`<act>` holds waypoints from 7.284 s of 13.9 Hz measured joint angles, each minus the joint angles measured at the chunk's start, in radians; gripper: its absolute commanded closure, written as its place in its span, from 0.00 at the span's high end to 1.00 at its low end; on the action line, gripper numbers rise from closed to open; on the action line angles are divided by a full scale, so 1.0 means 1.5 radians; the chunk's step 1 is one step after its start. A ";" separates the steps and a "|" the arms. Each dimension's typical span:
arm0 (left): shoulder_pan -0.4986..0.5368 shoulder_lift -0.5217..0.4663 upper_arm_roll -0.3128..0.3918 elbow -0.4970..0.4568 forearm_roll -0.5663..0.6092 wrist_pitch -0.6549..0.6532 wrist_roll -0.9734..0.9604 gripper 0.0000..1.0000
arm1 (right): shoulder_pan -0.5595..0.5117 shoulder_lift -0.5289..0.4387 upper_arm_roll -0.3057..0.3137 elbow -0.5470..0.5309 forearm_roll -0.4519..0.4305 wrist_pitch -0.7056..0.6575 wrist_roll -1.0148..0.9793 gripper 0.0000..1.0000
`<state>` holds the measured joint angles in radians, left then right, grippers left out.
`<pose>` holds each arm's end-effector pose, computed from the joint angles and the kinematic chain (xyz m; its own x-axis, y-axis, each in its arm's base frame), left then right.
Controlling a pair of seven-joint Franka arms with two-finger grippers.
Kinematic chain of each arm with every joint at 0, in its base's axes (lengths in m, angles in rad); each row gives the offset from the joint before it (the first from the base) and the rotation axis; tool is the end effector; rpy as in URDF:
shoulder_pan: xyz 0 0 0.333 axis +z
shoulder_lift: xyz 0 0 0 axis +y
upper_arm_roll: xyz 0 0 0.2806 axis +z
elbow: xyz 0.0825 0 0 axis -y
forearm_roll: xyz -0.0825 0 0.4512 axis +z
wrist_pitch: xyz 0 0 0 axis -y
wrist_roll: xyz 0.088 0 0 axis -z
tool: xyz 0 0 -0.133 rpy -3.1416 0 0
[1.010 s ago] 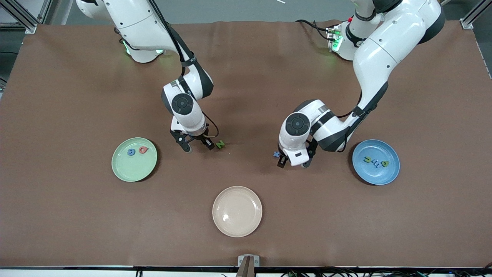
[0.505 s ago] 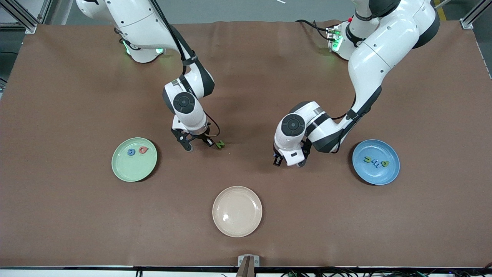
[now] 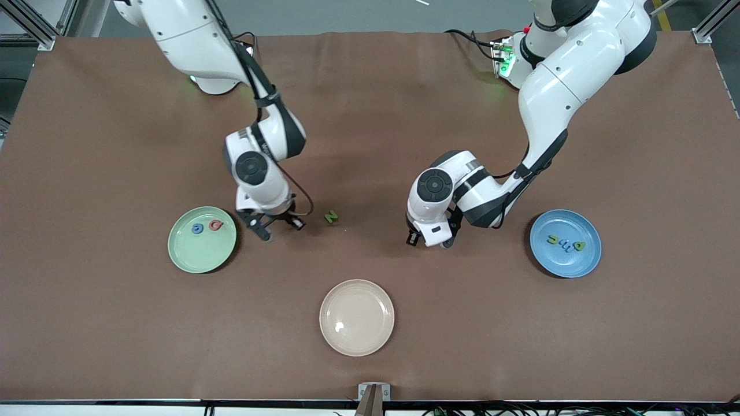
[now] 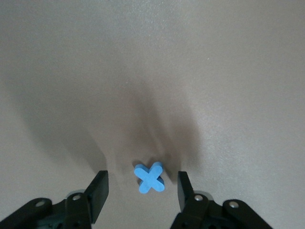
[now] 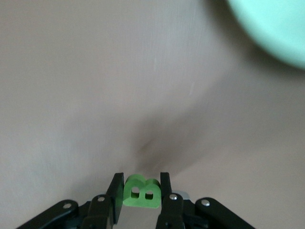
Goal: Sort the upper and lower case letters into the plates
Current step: 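Place the green B on the green plate while the left gripper lifts x, then place the x on the blue plate while the right gripper grasps green N, then carry the N to the green plate while the left gripper returns to rest, then lower the N onto the green plate and open the right gripper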
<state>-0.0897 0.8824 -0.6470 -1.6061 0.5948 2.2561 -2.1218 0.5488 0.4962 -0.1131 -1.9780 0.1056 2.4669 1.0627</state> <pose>0.5546 -0.4445 0.0895 0.3913 0.9197 -0.0318 0.9195 -0.3922 -0.0285 0.5793 0.2674 0.1055 0.7673 -0.6412 -0.0118 -0.6413 -0.7673 -0.0033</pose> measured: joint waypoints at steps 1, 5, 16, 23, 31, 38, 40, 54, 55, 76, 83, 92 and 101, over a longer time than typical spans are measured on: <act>0.000 0.001 0.001 0.000 0.000 0.000 0.000 0.66 | -0.034 -0.013 -0.001 0.012 0.000 -0.032 -0.060 0.00; -0.002 0.003 0.001 0.001 0.000 0.000 0.000 0.59 | -0.143 -0.033 -0.002 0.041 0.000 -0.103 -0.248 0.01; -0.007 0.003 0.016 0.010 0.000 0.005 0.000 0.00 | -0.194 0.033 0.003 0.034 0.000 -0.055 -0.345 0.02; 0.008 -0.013 0.023 0.047 0.001 -0.016 0.072 0.00 | -0.205 0.035 0.002 0.004 0.000 -0.029 -0.353 0.67; 0.149 -0.098 0.006 0.056 0.001 -0.127 0.396 0.00 | -0.204 0.002 0.007 0.057 0.000 -0.151 -0.363 1.00; 0.336 -0.107 -0.014 0.012 0.001 -0.181 0.688 0.03 | -0.072 -0.023 0.023 0.105 0.022 -0.224 -0.130 1.00; 0.377 -0.106 -0.017 -0.014 0.001 -0.173 0.726 0.06 | -0.015 -0.010 0.024 0.099 0.022 -0.177 -0.052 0.98; 0.393 -0.117 -0.067 -0.009 0.000 -0.137 0.745 1.00 | 0.098 0.102 0.024 0.098 0.023 0.015 0.107 0.73; 0.393 -0.133 -0.074 -0.006 0.000 -0.145 0.745 1.00 | 0.100 0.102 0.024 0.098 0.023 0.015 0.108 0.71; 0.256 -0.426 0.080 0.104 -0.231 -0.383 1.061 1.00 | 0.025 0.063 0.002 0.163 0.023 -0.139 -0.012 0.02; 0.143 -0.554 0.287 0.103 -0.309 -0.507 1.251 1.00 | -0.181 0.007 -0.002 0.160 0.023 -0.250 -0.377 0.04; 0.097 -0.625 0.370 0.049 -0.361 -0.523 1.331 1.00 | -0.275 0.057 -0.001 0.131 0.023 -0.159 -0.560 0.05; 0.095 -0.627 0.370 0.047 -0.366 -0.525 1.331 1.00 | -0.275 0.074 0.006 0.095 0.023 -0.146 -0.560 0.19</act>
<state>0.0522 -0.0587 -0.0924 -1.5352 0.0453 1.4691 -0.1248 0.1368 0.6066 -0.1041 -1.8352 0.1400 2.2482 0.2221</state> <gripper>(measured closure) 0.000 0.652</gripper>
